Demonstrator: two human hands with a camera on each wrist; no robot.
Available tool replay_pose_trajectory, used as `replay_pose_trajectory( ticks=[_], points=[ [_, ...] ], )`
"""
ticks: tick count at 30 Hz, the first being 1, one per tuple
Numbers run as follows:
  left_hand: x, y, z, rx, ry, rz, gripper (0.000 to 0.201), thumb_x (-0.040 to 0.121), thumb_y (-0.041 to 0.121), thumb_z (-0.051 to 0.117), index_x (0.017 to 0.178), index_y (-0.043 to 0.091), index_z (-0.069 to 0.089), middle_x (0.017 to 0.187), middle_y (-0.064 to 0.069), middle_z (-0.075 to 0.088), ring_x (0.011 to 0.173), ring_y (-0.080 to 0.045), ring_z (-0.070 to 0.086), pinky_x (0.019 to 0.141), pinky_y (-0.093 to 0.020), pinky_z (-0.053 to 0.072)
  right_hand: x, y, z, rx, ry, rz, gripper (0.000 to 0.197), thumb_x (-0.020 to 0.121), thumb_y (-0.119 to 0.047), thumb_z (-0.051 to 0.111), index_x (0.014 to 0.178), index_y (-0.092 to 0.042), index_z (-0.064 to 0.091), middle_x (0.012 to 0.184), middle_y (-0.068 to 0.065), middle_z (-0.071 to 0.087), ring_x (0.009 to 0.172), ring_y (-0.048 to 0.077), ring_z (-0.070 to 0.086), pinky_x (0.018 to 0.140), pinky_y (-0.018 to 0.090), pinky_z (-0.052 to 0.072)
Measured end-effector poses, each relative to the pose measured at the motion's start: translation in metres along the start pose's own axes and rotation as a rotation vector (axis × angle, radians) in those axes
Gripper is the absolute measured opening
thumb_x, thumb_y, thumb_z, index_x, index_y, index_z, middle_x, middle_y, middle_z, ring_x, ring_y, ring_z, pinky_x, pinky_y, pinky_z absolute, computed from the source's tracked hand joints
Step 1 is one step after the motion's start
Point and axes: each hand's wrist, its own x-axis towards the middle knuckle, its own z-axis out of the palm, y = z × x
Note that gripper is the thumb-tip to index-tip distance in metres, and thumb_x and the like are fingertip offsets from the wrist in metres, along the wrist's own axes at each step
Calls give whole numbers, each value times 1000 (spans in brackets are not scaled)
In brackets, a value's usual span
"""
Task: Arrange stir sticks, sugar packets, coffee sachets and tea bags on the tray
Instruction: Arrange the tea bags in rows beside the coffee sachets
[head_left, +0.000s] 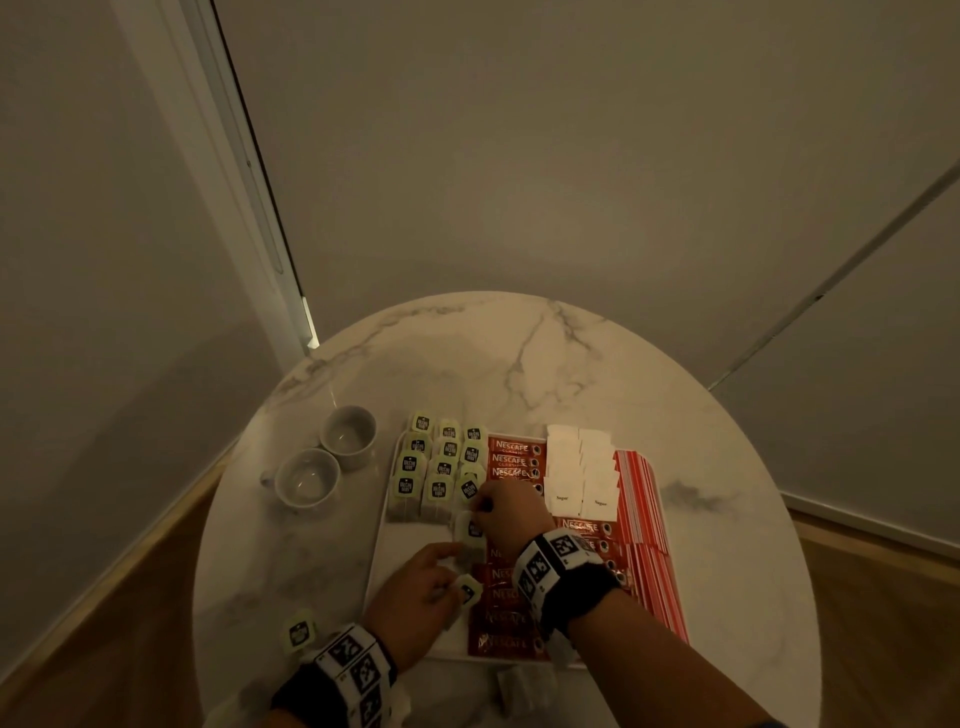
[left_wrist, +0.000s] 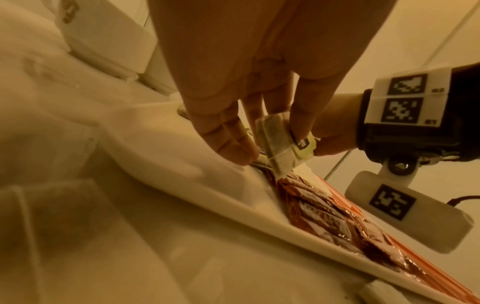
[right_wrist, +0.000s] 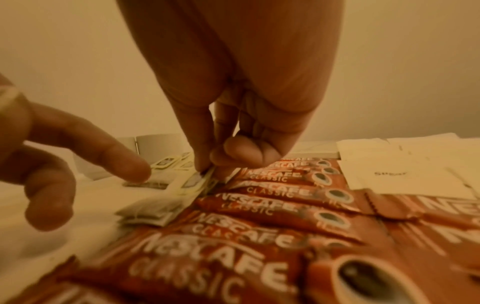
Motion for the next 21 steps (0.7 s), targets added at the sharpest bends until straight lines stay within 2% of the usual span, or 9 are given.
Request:
replay_pose_trajectory(
  ticks=[3, 6, 8, 11, 13, 15, 18, 19, 21],
  points=[
    [2, -2, 1, 95, -30, 2, 35, 93, 18, 56, 61, 30, 54, 141, 15, 43, 111, -4, 54, 88, -12, 42, 0, 2, 3, -17, 10, 3, 21, 92, -12, 54, 106, -12, 70, 106, 3, 69, 97, 17, 63, 86, 24, 50],
    [4, -2, 0, 160, -52, -4, 33, 93, 18, 54, 60, 20, 58, 138, 21, 41, 113, -8, 53, 85, -13, 37, 0, 2, 4, -7, 19, 14, 20, 91, -12, 55, 105, -13, 70, 105, 3, 69, 95, 16, 63, 84, 24, 51],
    [4, -2, 0, 168, -59, -1, 36, 94, 20, 54, 58, 25, 54, 137, 24, 42, 114, -9, 51, 88, -17, 37, 1, 3, 4, 13, 15, 17, 20, 91, -12, 55, 106, -13, 69, 106, 3, 69, 97, 16, 63, 86, 25, 51],
    [1, 2, -3, 68, -23, -6, 43, 93, 21, 57, 52, 34, 56, 126, 31, 46, 111, -7, 54, 93, -25, 43, 3, 4, 1, 93, -2, 20, 19, 90, -12, 60, 105, -14, 71, 106, 1, 70, 97, 13, 63, 87, 23, 51],
    [-3, 7, -4, 3, -1, -14, 39, 93, 18, 58, 57, 34, 59, 123, 30, 47, 110, -2, 54, 92, -23, 47, 4, 5, -1, 136, -10, 10, 17, 88, -13, 63, 102, -13, 72, 105, 1, 70, 95, 12, 63, 86, 21, 50],
    [-4, 10, -5, 7, -8, -16, 33, 93, 16, 57, 62, 26, 59, 123, 29, 44, 110, -1, 54, 93, -24, 46, 6, 5, -3, 150, -3, 15, 15, 87, -14, 65, 100, -14, 73, 103, 0, 71, 94, 11, 63, 82, 19, 48],
    [-2, 9, -5, 70, -24, -30, 30, 94, 18, 56, 65, 26, 57, 128, 21, 44, 114, -2, 49, 87, -9, 39, 9, 5, -2, 136, 19, 38, 15, 87, -13, 64, 99, -15, 73, 102, 1, 71, 94, 12, 63, 83, 20, 49],
    [0, 8, -5, 86, -26, -42, 32, 94, 19, 56, 64, 28, 56, 131, 19, 45, 115, -3, 48, 84, -7, 36, 9, 5, -1, 116, 21, 45, 16, 87, -12, 63, 100, -14, 73, 103, 2, 71, 96, 13, 63, 84, 22, 50],
    [2, 6, -3, 106, -33, -50, 34, 93, 21, 56, 62, 31, 54, 134, 16, 47, 115, -4, 49, 86, -12, 35, 8, 5, 0, 64, 22, 47, 16, 89, -12, 61, 102, -12, 71, 104, 3, 70, 98, 15, 63, 87, 24, 51]
  ],
)
